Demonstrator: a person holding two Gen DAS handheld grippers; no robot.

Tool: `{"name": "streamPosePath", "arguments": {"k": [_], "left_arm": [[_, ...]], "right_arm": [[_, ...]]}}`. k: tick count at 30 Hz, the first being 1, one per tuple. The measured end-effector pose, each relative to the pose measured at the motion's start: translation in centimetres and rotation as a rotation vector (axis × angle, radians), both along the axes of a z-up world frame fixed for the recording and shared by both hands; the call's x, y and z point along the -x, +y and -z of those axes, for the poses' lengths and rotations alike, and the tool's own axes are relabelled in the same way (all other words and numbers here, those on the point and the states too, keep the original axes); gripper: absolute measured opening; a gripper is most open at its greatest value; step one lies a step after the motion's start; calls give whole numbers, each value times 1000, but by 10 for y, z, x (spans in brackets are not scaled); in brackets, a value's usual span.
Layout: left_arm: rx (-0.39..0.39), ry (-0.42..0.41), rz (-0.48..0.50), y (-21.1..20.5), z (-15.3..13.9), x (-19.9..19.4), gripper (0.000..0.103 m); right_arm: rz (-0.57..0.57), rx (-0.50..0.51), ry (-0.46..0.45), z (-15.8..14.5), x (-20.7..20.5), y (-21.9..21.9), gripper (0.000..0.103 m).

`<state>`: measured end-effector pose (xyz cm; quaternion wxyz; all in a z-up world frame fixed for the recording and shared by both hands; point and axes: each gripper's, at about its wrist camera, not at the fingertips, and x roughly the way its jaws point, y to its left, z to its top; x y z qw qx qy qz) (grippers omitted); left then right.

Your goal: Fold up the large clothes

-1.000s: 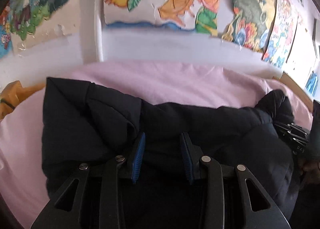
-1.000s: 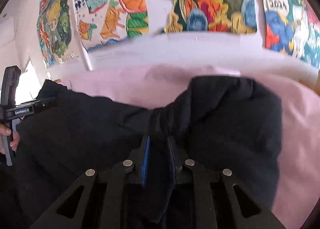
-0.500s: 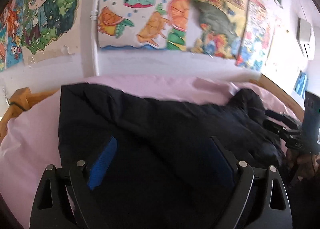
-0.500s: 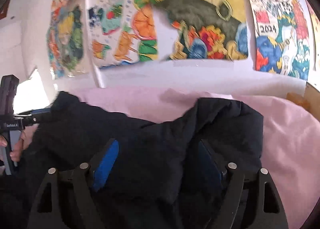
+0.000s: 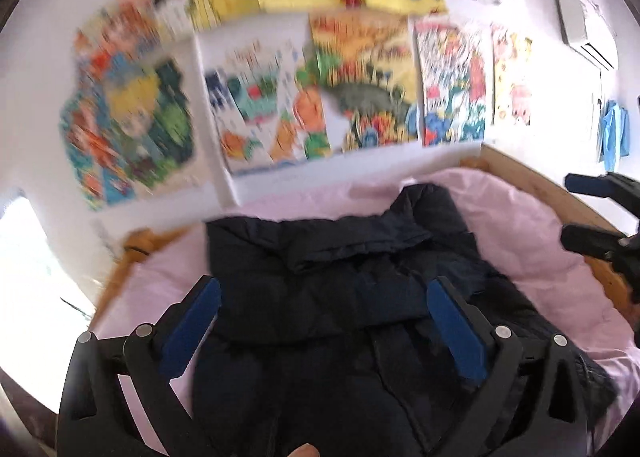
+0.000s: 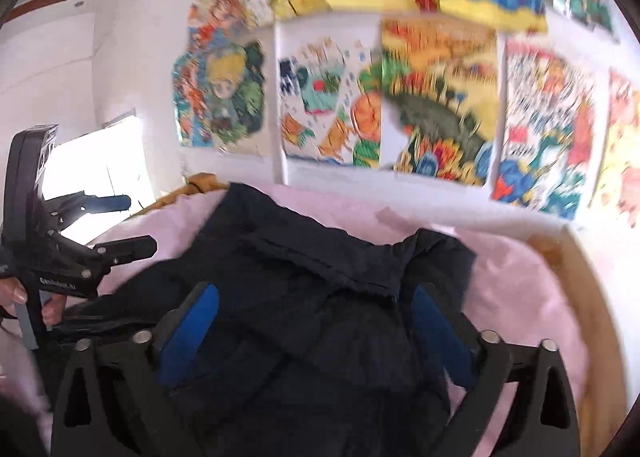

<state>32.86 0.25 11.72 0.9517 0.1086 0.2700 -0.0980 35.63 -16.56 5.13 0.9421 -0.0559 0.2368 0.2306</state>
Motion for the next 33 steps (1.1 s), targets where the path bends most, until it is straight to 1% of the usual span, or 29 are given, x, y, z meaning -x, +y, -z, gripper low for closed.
{"name": "streamPosePath", "arguments": {"k": [2,4,5,8,11,14,16,18,20,22,25,28,30,33], "left_arm": [[-9,-4,11,-9,-23,37,102],[-5,-15,22,-14,-39,65,102],[6,-35,25,-15,-49,86,102],[18,-83,22,-16,-66,122,102],[19,-100,23,-14,-72,147,102],[22,-75,3,-9,-64,159,102],[29,-54,-4,-3,-49,161,102],[20,-49,6,-1,-34,165,102],[-10,-47,26,2,-10,163,102],[-17,-33,35,6,8,160,102],[-9,20,58,11,32,159,102],[-38,50,75,13,50,159,102],[-73,92,81,13,67,156,102],[-76,152,102,14,84,153,102]], "right_arm": [[14,-16,-9,-28,43,-3,103],[37,-18,-8,-46,78,-7,103],[46,-21,-16,-53,95,-9,103],[55,-46,-44,-65,141,-15,103],[72,-62,-72,-69,177,-18,103],[91,-32,-104,-64,203,-18,103],[95,-8,-105,-57,215,-17,103],[92,23,-83,-43,222,-13,103],[66,50,-49,-25,224,-8,103],[40,94,-7,-4,224,-1,103],[-1,156,31,27,223,8,103],[-26,211,58,57,221,15,103],[-41,241,95,75,217,19,103],[-62,322,138,99,215,28,103]]}}
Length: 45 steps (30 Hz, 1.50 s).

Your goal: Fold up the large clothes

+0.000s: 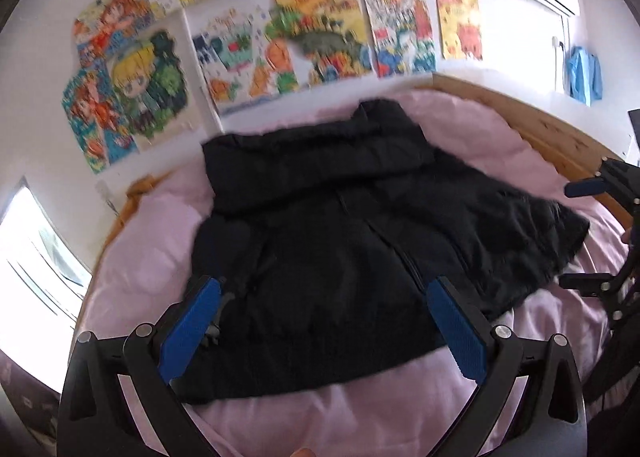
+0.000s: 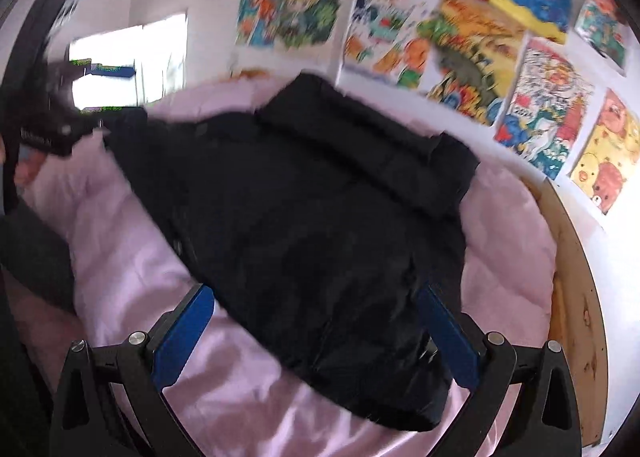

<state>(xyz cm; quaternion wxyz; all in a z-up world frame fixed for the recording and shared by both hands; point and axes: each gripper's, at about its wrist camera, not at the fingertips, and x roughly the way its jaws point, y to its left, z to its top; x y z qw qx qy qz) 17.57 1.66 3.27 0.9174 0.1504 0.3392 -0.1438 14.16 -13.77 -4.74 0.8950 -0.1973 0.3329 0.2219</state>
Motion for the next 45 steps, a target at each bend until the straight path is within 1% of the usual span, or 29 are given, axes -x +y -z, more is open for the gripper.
{"name": "streamPosePath", "arguments": {"k": [2,6,10,12,16,20,23,26,29,31,32,34,37,38,42,45], "left_arm": [[-9,11,21,-1,7,2,102],[-55,-1,75,-12,17,10,102],[-89,16,125,-15,29,14,102],[-108,30,139,-17,37,14,102],[-130,50,165,-20,50,16,102],[-147,47,206,-27,57,23,102],[-164,41,241,-32,60,29,102],[-191,34,261,-36,66,32,102],[-212,44,256,-36,76,29,102],[-237,47,237,-36,83,26,102],[-257,45,219,-36,87,23,102],[-276,47,190,-33,93,17,102],[-266,46,145,-25,96,8,102],[-269,38,132,-24,95,8,102],[-322,-13,54,-16,93,0,102],[-360,-18,-31,-4,96,-11,102]], "right_arm": [[-8,53,24,14,-2,5,103],[-15,104,54,34,-5,8,103],[-13,178,68,55,-8,12,103],[-3,225,51,63,-9,14,103],[48,305,-24,76,-10,17,103],[93,335,-73,80,-13,15,103],[112,307,-84,76,-15,10,102],[123,264,-107,65,-16,5,92],[115,224,-98,57,-18,3,77],[99,200,-83,54,-18,3,57],[94,191,-82,53,-18,4,53],[83,156,-78,46,-18,4,37],[82,106,-85,36,-17,4,28],[82,88,-83,33,-17,3,27],[97,18,-67,24,-19,0,21],[115,-28,-69,15,-20,-4,18]]}}
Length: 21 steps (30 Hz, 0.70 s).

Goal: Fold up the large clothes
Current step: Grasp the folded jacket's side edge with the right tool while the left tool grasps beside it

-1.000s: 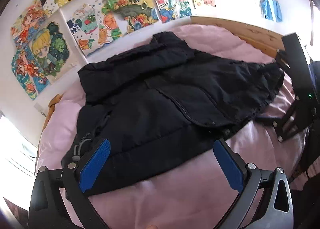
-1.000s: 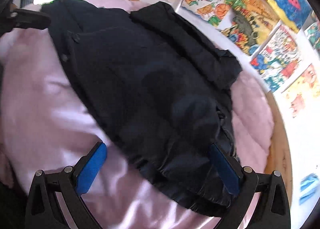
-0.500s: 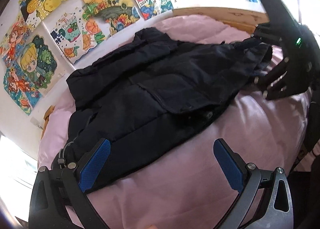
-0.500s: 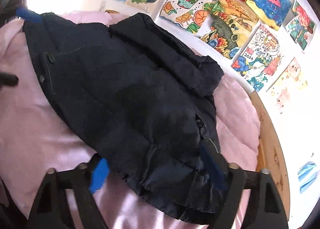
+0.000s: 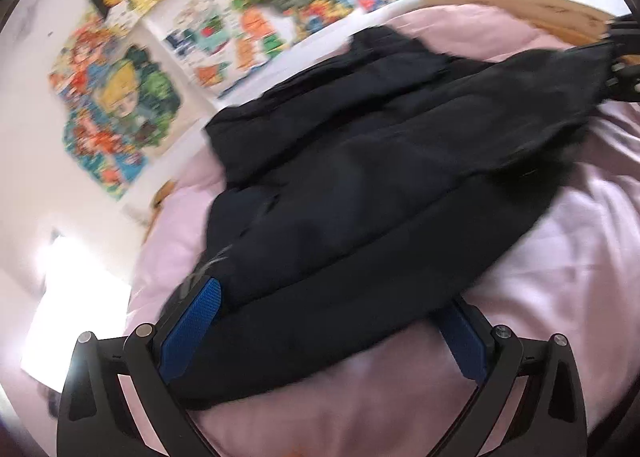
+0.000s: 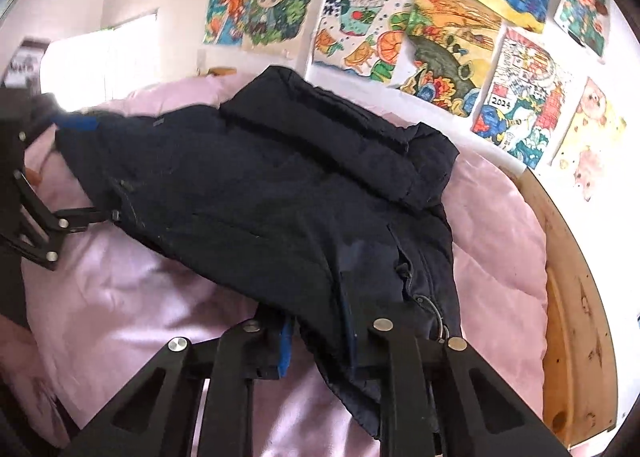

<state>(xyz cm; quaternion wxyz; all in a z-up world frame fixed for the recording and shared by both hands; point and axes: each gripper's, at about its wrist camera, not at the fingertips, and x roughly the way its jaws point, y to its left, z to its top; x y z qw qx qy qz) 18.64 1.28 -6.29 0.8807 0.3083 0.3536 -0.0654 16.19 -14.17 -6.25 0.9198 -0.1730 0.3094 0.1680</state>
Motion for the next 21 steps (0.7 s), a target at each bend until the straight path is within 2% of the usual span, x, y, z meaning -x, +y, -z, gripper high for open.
{"name": "streamPosePath", "arguments": {"k": [3,5,6,8,9,15,18,20,21], "left_arm": [[-16,-17,-69,13,-1,-7,102],[-51,-58,-112,18,-2,-6,100],[-57,-69,-121,19,-3,-5,97],[-67,-83,-133,21,-3,-6,79],[-69,-78,-137,22,-3,-7,66],[-8,-97,-130,32,-15,-6,43],[28,-105,-125,35,-24,-5,36],[38,-106,-111,35,-26,-4,28],[49,-99,-94,34,-27,-2,18]], "right_arm": [[17,-42,-2,-8,-2,-4,17],[25,-57,-3,-10,-3,-6,17],[28,-63,-2,-11,-3,-6,16],[31,-67,-2,-12,-3,-6,16],[32,-68,-2,-12,-3,-6,16],[37,-89,7,-14,-5,-9,16],[37,-94,8,-14,-5,-10,16],[36,-100,9,-15,-5,-11,16],[35,-102,9,-15,-5,-12,16]]}}
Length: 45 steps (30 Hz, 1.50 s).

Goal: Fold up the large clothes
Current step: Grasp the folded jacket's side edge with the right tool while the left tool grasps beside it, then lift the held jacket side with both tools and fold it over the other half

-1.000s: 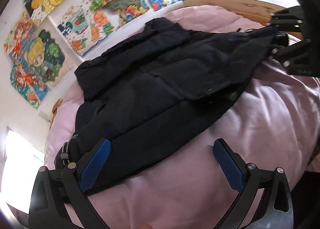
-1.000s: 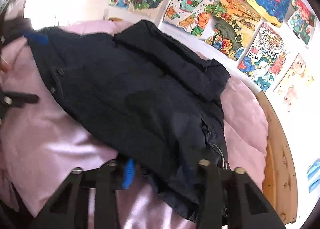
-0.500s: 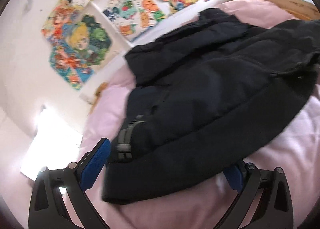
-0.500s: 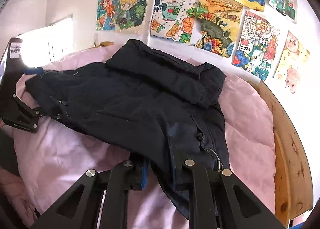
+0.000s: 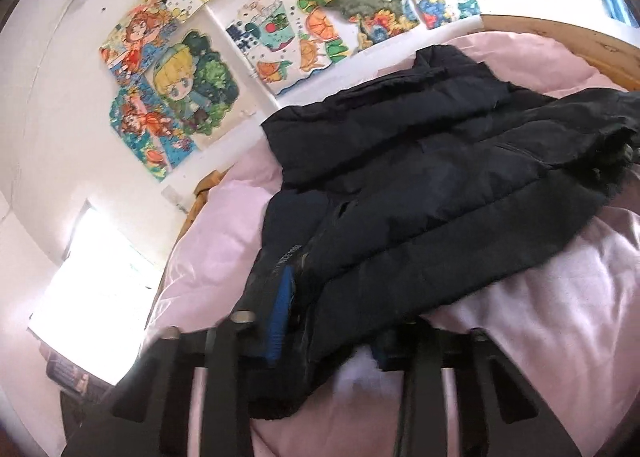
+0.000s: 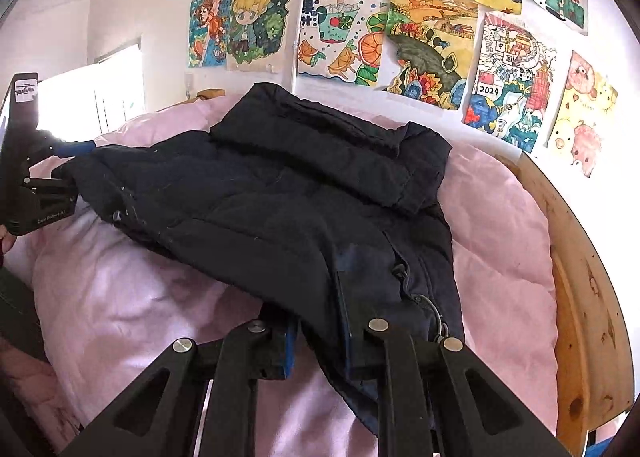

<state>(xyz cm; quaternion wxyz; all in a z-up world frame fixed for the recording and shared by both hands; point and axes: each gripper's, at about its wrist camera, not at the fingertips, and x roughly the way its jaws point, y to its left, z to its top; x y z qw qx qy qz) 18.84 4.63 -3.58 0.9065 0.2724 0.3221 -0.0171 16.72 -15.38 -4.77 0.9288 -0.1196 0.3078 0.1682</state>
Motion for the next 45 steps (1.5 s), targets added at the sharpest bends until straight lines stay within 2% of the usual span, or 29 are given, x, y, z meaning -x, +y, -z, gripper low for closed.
{"name": "streamPosePath", "arguments": {"k": [3,6,12,20,23,27,32,38,45], "left_arm": [[-4,-12,15,-3,-2,3,14],[43,-6,33,-1,-14,9,10],[30,-42,124,-16,-47,49,7],[96,4,202,-12,-94,135,7],[118,29,202,-15,-100,141,7],[126,10,197,-21,-111,125,7],[126,-31,199,-25,-137,80,7],[127,-41,176,-25,-159,9,7],[147,25,122,-21,-157,-95,7]], "right_arm": [[-2,3,-5,-1,1,1,16],[-1,0,-2,-1,2,0,14],[4,-7,5,-14,15,-10,10],[-19,5,3,-69,87,-29,10],[-41,12,13,-79,112,-30,10],[-42,9,3,-84,106,-28,10],[-29,8,-25,-106,70,-28,10],[-14,5,-39,-137,0,-31,11],[-19,114,-62,-144,-87,-19,12]]}}
